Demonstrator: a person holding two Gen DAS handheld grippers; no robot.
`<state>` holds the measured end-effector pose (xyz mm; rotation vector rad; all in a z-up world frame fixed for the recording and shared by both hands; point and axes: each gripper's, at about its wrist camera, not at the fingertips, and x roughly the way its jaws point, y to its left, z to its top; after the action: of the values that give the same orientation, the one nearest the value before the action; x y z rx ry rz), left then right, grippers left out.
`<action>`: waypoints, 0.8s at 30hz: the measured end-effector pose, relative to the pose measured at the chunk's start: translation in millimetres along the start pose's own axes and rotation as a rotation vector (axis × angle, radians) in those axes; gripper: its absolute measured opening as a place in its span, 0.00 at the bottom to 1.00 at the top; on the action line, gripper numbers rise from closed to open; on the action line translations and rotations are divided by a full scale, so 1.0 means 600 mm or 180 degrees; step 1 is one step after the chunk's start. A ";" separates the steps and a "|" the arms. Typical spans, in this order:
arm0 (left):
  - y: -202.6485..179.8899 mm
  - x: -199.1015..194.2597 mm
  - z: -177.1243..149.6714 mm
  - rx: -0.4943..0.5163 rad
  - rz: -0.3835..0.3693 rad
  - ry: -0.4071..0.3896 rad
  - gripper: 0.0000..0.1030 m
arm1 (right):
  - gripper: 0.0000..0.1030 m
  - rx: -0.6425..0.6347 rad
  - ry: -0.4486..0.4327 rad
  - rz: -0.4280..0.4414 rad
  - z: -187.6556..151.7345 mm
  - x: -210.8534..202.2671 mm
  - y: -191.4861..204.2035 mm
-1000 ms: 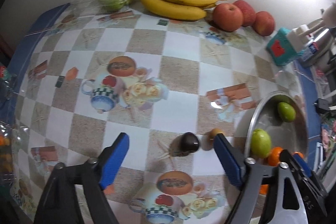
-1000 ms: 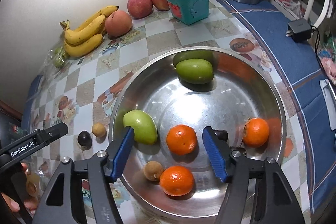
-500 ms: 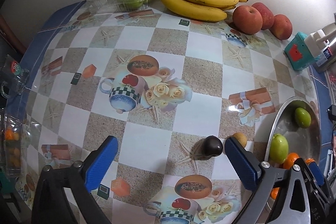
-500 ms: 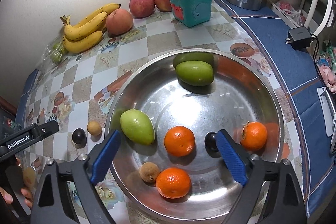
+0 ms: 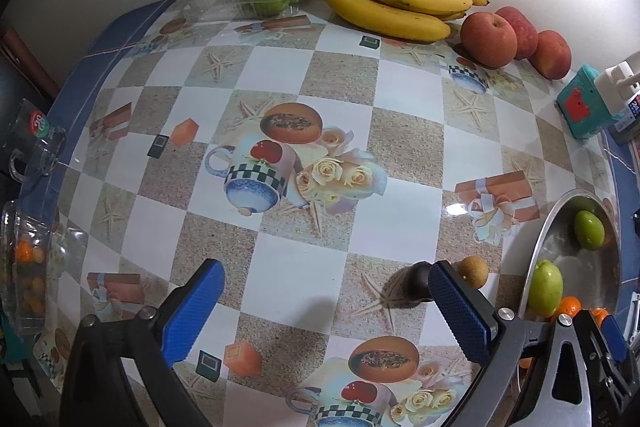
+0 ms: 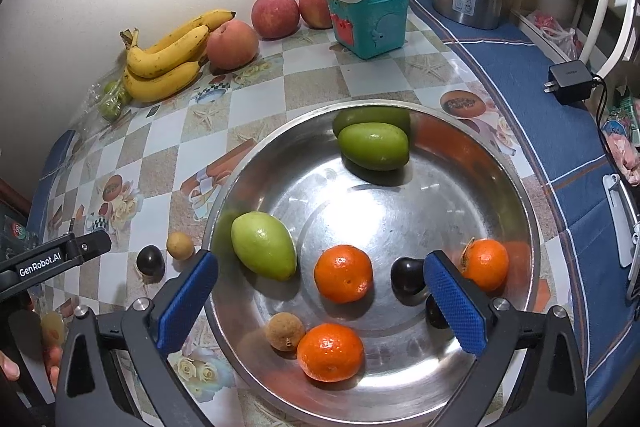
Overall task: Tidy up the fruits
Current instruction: 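Move both open tools back to the remaining dark plum and brown fruit, then lower the left tool onto the dark plum and close it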
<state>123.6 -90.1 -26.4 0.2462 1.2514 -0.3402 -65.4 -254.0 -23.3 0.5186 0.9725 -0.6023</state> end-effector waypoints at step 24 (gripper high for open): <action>0.059 0.032 0.006 -0.0350 -0.0394 0.0214 1.00 | 0.99 -0.0191 0.0232 0.0172 -0.007 0.029 0.103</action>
<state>145.6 -60.9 -43.9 0.0866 1.3505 -0.3707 -18.7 -210.5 -32.1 0.5145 1.0393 -0.5073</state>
